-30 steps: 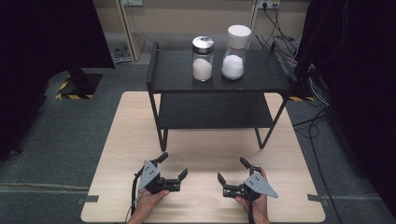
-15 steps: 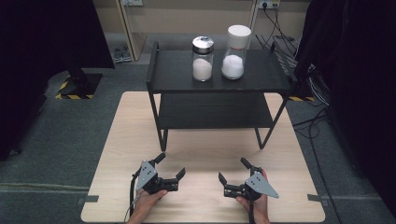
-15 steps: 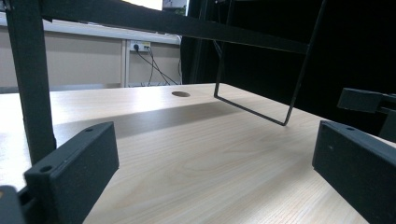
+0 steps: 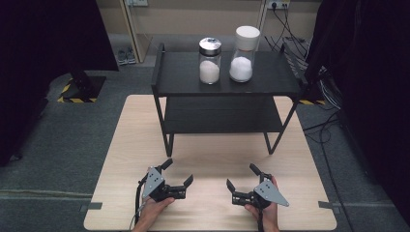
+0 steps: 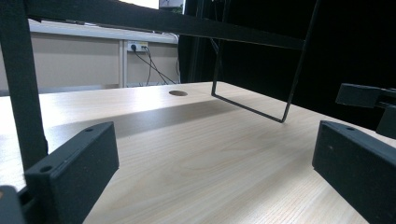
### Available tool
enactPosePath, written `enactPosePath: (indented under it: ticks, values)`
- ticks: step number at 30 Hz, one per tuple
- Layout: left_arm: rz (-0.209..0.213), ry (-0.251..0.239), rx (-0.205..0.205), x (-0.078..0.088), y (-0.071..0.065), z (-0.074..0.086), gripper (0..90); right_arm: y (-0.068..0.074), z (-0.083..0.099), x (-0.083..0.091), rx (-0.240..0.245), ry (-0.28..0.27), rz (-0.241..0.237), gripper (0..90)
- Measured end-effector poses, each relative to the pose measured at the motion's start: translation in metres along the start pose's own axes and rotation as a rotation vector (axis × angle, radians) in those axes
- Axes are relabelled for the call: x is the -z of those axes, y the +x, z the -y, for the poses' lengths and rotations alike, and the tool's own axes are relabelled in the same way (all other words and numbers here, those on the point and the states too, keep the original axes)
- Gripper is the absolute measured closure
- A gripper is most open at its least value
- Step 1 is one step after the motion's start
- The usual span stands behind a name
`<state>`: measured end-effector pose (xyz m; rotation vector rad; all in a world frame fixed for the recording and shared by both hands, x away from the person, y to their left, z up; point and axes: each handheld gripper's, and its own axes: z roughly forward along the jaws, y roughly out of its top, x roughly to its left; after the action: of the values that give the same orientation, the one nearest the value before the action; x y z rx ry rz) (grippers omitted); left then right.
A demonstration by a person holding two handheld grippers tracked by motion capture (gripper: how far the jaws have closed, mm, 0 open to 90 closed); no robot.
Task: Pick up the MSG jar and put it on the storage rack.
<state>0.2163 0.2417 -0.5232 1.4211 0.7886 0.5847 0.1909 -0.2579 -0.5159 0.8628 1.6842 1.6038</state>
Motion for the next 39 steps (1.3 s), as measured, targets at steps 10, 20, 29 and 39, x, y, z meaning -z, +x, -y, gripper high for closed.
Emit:
enactPosePath:
  ticks: [10, 20, 29, 39]
  values:
    - [0.002, 0.004, -0.005, -0.0006, -0.0013, 0.0007, 0.0, 0.0011, 0.0001, 0.0004, 0.007, -0.001, 0.000, 0.2]
    - [0.004, 0.006, -0.007, -0.0011, -0.0014, 0.0012, 0.0, -0.0002, 0.0008, 0.0000, 0.007, 0.004, 0.003, 0.3]
    - [0.005, 0.007, -0.008, -0.0011, -0.0016, 0.0011, 0.0, 0.0003, 0.0006, 0.0000, 0.007, 0.005, 0.003, 0.2]
    - [0.006, 0.006, -0.008, -0.0011, -0.0015, 0.0011, 0.0, 0.0008, 0.0008, 0.0000, 0.008, 0.004, 0.007, 0.2]
